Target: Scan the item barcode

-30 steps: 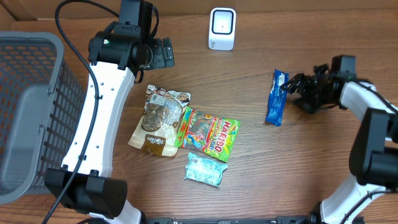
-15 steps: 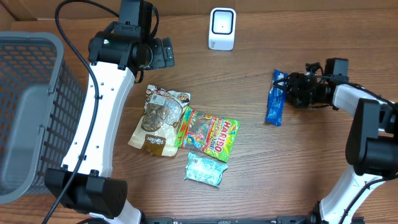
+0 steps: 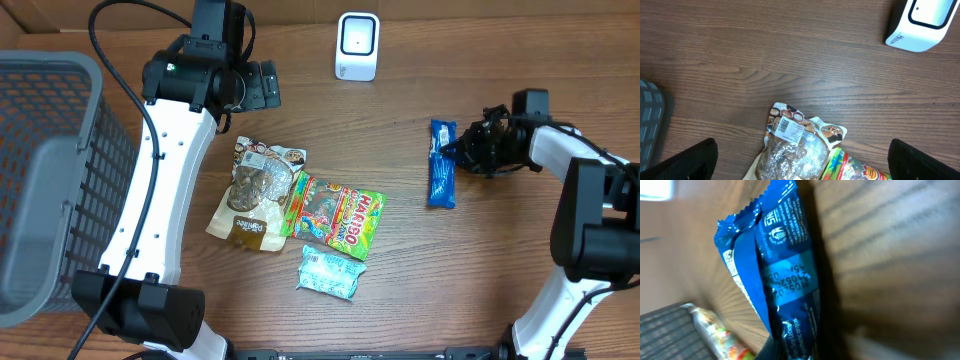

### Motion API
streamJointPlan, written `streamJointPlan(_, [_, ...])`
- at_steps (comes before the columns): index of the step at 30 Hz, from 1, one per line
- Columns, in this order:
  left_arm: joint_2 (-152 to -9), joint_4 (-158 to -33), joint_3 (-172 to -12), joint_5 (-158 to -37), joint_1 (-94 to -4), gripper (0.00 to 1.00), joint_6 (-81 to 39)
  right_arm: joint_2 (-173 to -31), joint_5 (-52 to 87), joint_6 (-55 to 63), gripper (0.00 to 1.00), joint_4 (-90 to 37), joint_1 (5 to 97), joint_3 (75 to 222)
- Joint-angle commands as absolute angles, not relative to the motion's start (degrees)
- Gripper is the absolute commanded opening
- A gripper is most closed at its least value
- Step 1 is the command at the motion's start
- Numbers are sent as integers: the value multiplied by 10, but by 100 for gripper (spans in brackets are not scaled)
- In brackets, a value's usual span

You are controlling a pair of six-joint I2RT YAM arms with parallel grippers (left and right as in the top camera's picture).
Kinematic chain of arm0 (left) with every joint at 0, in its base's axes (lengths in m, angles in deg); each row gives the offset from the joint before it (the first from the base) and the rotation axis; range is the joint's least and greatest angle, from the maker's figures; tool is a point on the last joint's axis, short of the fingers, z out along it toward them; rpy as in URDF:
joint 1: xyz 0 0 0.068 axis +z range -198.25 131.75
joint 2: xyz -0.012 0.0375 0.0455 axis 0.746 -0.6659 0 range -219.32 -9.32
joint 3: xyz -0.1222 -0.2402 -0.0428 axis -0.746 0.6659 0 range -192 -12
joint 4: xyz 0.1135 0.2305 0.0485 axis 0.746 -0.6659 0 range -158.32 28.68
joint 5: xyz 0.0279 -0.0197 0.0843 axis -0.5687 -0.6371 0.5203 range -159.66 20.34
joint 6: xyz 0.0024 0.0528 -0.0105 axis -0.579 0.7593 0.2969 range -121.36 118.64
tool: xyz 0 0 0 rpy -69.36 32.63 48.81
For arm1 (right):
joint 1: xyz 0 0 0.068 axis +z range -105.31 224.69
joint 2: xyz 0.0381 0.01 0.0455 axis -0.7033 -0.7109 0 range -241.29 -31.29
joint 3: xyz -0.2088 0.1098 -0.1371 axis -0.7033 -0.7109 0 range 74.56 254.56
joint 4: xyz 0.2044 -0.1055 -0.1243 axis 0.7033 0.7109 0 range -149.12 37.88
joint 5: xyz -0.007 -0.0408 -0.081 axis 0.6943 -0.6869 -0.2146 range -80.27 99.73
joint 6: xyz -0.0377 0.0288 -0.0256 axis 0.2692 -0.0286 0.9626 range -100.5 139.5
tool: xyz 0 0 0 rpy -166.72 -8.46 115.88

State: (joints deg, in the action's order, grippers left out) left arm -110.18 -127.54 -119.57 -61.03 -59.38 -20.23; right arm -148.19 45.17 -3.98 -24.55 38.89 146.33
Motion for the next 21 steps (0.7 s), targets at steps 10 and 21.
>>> streamJointPlan(10, [-1093,-1275,-1205,-607,-591,100,-189,-1437,-254,-93,4,-59,612,1600])
streamJointPlan(21, [-1093,-1275,-1205,-607,-591,100,-189,-1516,-393,-126,11,-74,697,1600])
